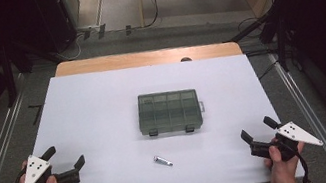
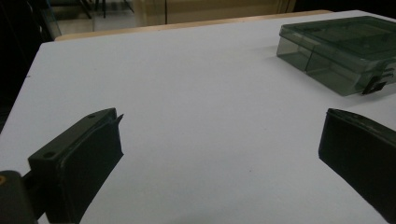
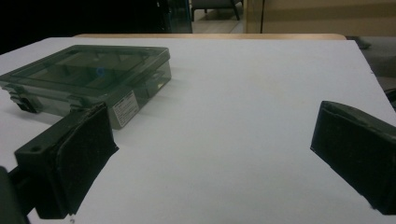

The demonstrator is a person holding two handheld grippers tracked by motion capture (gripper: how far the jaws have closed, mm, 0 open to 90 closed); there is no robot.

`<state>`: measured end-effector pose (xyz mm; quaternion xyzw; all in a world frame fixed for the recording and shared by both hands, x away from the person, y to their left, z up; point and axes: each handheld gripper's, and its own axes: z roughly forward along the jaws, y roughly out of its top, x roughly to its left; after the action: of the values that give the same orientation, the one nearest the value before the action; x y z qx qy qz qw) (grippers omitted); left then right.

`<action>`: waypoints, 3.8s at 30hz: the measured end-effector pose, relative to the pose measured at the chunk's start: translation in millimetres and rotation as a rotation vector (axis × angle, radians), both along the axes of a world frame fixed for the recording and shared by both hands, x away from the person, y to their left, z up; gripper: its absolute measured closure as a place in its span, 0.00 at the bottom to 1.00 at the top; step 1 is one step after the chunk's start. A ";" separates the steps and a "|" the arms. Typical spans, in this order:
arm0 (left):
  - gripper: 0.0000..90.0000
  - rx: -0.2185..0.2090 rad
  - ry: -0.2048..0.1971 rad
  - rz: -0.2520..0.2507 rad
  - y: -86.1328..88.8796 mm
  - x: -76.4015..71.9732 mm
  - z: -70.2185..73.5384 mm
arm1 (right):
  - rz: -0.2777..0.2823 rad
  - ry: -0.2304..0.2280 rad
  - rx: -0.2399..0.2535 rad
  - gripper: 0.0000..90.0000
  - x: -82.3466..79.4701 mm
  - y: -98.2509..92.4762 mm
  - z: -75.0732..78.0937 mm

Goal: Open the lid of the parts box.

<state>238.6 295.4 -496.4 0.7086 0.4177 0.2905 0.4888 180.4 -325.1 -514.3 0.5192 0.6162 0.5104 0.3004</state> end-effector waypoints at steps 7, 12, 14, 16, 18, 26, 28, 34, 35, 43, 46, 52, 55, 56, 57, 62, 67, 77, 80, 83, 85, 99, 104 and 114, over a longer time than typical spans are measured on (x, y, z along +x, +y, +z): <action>0.00 -0.028 0.014 -0.049 -8.3 0.2 2.3 | 0.008 -0.016 -0.009 0.00 -2.1 1.7 3.4; 0.00 -0.035 0.018 -0.071 -17.2 0.5 4.6 | 0.008 -0.027 0.002 0.00 -2.7 3.1 9.1; 0.00 -0.026 0.017 -0.087 -22.1 0.4 5.6 | 0.002 -0.022 0.002 0.00 -2.5 4.1 10.8; 0.00 -0.030 0.018 -0.100 -27.3 0.2 6.8 | 0.005 -0.025 -0.002 0.00 -2.6 5.7 12.5; 0.00 -0.028 0.013 -0.115 -32.4 0.6 8.6 | 0.013 -0.030 -0.007 0.00 -2.1 7.6 15.0; 0.00 -0.050 0.026 -0.144 -48.7 5.1 15.7 | 0.032 -0.040 -0.006 0.00 3.9 13.4 25.3; 0.00 -0.041 0.030 -0.152 -53.3 6.7 16.4 | 0.034 -0.037 -0.008 0.00 5.8 15.1 26.7; 0.00 -0.040 0.028 -0.168 -64.8 13.0 20.0 | 0.045 -0.040 -0.015 0.00 10.4 19.6 32.0; 0.00 -0.040 0.028 -0.172 -66.7 14.3 20.6 | 0.046 -0.041 -0.016 0.00 11.4 20.2 32.7; 0.00 -0.032 0.032 -0.195 -83.0 21.5 22.6 | 0.052 -0.035 -0.002 0.00 21.2 23.9 37.1; 0.00 -0.038 0.031 -0.205 -88.6 24.2 23.9 | 0.055 -0.033 -0.001 0.00 23.2 26.0 37.7; 0.00 -0.042 0.029 -0.226 -102.1 30.7 26.2 | 0.079 -0.026 0.009 0.01 32.1 34.8 40.5; 0.00 -0.041 0.031 -0.236 -107.7 33.4 26.4 | 0.086 -0.027 0.022 0.01 36.1 38.3 41.8; 0.00 -0.041 0.031 -0.236 -107.7 33.4 26.4 | 0.086 -0.027 0.022 0.01 36.1 38.3 41.8; 0.00 -0.044 0.032 -0.237 -109.5 34.2 26.5 | 0.090 -0.023 0.025 0.01 37.3 39.5 42.4; 0.00 -0.052 0.038 -0.254 -118.3 38.4 26.3 | 0.115 -0.020 0.041 0.01 43.7 46.3 44.1; 0.00 -0.069 0.042 -0.268 -126.1 42.2 27.0 | 0.139 -0.025 0.058 0.05 49.9 52.1 46.1; 0.02 -0.087 0.067 -0.305 -141.3 47.6 26.4 | 0.168 -0.001 0.082 0.37 60.4 59.3 47.5; 0.13 -0.103 0.078 -0.301 -143.9 50.0 26.7 | 0.162 0.000 0.063 0.45 62.8 62.3 47.3; 0.19 -0.092 0.083 -0.301 -147.3 51.9 26.2 | 0.147 0.006 0.044 0.52 65.0 66.1 47.1; 0.30 -0.094 0.081 -0.300 -148.3 52.2 25.9 | 0.145 0.005 0.029 0.60 66.6 68.4 46.8; 0.94 -0.081 0.139 -0.358 -161.5 63.2 24.1 | 0.166 0.013 -0.019 1.00 77.4 84.9 51.8; 1.00 -0.058 0.148 -0.358 -163.0 69.1 25.9 | 0.189 0.037 -0.024 1.00 86.5 83.6 53.8; 1.00 -0.041 0.196 -0.373 -154.0 73.0 20.2 | 0.261 0.106 -0.135 1.00 83.6 75.6 46.9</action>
<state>311.5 141.5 -476.2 0.7885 0.3306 0.1160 0.5055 264.0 -249.5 -467.4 0.4396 0.7264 0.4743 0.2328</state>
